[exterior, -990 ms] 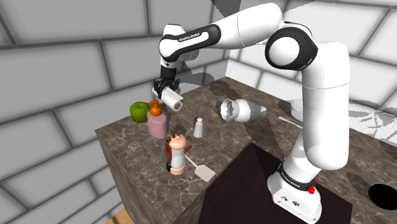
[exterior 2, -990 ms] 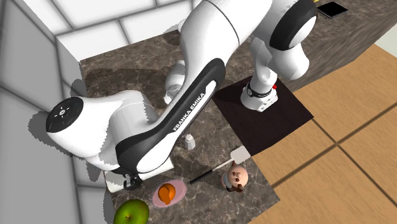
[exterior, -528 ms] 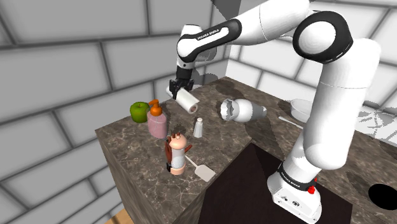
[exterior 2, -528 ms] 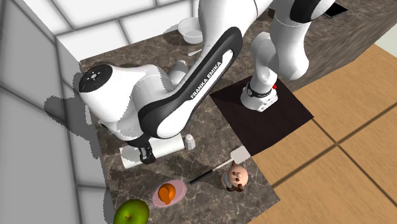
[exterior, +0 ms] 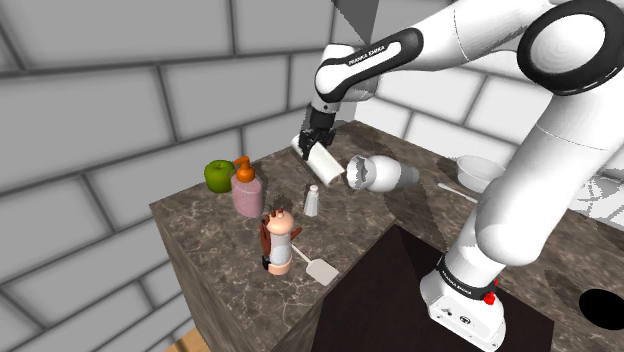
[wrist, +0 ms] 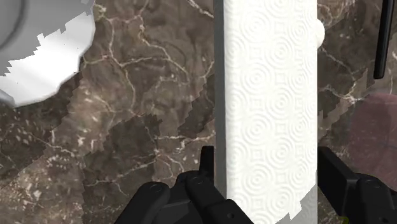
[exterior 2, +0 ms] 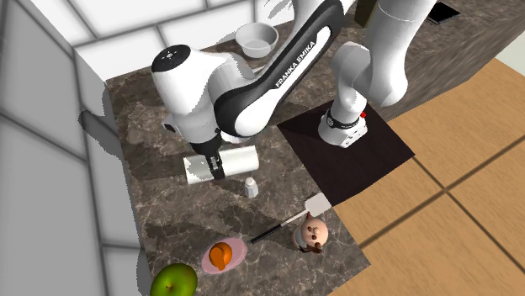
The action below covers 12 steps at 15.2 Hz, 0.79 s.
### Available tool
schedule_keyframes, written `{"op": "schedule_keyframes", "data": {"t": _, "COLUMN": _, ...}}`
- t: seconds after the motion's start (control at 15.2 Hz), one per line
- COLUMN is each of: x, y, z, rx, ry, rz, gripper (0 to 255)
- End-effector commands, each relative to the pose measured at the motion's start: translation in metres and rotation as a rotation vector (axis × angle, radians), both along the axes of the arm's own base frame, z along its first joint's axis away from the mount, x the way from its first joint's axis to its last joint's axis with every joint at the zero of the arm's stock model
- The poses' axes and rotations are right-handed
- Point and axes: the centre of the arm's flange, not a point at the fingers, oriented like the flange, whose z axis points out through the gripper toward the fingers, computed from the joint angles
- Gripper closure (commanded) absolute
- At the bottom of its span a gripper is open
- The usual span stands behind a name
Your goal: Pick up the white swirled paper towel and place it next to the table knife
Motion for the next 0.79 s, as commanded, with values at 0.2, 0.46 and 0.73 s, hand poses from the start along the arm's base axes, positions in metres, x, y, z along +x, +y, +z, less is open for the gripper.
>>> {"op": "schedule_keyframes", "data": {"t": 0.2, "x": -0.054, "y": -0.041, "z": -0.001, "rx": 0.001, "ry": 0.0, "rz": 0.001, "gripper": 255}}
{"op": "schedule_keyframes", "data": {"t": 0.46, "x": -0.095, "y": -0.075, "z": -0.001, "rx": 0.001, "ry": 0.0, "rz": 0.001, "gripper": 255}}
{"op": "schedule_keyframes", "data": {"t": 0.73, "x": -0.135, "y": -0.108, "z": -0.001, "rx": 0.001, "ry": 0.0, "rz": 0.001, "gripper": 255}}
